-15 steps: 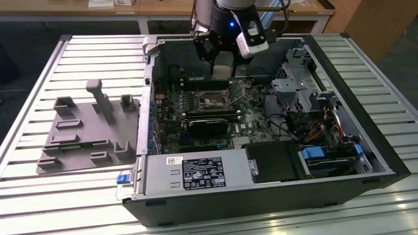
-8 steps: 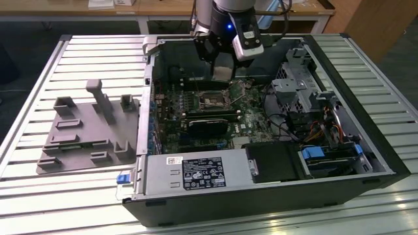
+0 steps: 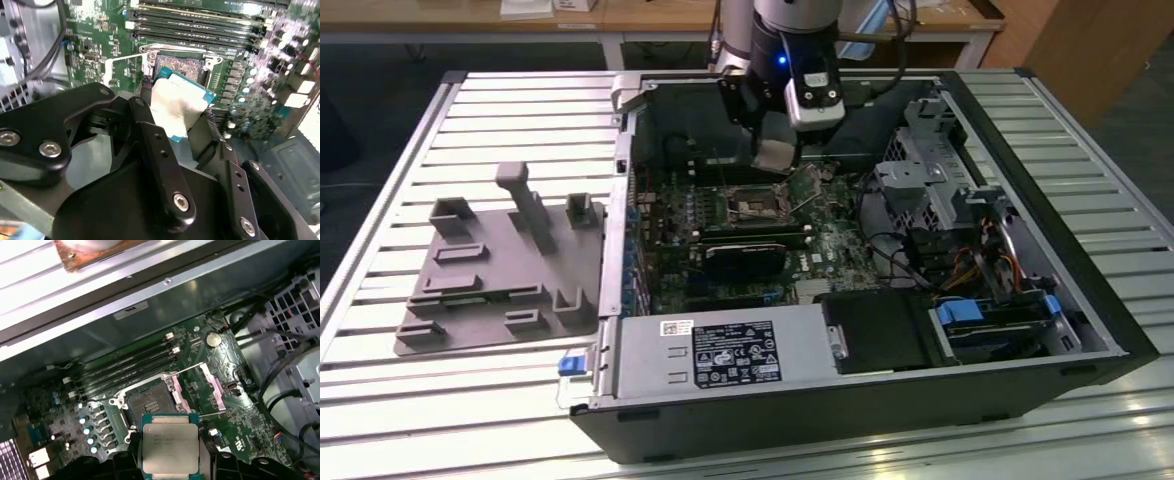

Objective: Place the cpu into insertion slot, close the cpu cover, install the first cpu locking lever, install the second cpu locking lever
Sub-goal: 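Place the cpu into insertion slot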

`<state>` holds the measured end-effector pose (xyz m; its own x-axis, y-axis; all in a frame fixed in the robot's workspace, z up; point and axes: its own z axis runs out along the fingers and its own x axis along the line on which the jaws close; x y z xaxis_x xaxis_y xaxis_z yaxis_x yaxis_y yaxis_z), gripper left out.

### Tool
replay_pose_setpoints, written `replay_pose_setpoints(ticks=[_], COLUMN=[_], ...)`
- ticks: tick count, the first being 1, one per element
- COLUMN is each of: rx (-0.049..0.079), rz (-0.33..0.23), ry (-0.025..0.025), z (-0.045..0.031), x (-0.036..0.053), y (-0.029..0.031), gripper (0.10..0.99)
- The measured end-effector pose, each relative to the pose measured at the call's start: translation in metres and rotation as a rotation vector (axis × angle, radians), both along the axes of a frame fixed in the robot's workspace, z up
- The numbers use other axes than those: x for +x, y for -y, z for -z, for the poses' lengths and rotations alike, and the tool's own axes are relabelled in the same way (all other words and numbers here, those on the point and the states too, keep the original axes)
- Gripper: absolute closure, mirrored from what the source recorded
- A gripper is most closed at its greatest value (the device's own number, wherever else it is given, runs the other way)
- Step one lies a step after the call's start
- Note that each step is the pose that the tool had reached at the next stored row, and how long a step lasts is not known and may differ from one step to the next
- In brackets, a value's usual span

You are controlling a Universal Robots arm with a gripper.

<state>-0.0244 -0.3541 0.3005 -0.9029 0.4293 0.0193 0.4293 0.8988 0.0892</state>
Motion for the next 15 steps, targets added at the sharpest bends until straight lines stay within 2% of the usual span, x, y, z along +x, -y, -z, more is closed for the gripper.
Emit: replay_pose_setpoints(ticks=[15], rx=[0.0], rz=[0.273], ry=[0.0], z=[0.0107], x=[0.0], y=[0.0], gripper=[0.549])
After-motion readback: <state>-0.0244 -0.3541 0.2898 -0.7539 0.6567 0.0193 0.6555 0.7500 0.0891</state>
